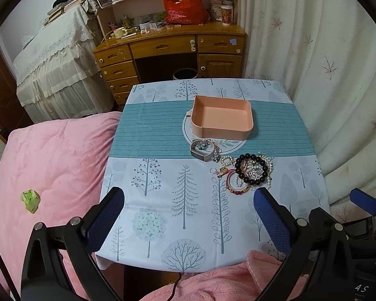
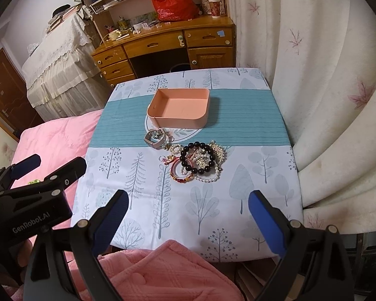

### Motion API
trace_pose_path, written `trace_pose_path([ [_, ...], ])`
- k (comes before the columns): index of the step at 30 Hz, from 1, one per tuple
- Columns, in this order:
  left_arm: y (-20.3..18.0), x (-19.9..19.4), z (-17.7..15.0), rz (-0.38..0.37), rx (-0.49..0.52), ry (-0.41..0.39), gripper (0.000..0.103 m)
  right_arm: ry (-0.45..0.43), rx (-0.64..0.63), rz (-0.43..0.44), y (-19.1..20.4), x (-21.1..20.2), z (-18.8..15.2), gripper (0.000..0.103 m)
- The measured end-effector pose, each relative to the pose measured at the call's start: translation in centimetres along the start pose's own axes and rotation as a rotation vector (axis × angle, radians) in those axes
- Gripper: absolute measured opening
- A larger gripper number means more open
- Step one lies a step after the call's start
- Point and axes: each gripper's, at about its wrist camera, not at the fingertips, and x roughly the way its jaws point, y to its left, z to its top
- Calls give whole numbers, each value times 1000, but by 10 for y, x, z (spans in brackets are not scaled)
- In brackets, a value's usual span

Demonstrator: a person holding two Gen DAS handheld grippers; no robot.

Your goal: Organize jewelry

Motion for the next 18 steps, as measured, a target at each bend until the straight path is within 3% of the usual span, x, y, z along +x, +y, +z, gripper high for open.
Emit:
trace_pose_path([
  [18,1,-2,1,5,-3,-7,102,-1,-13,-13,2,0,3,97],
])
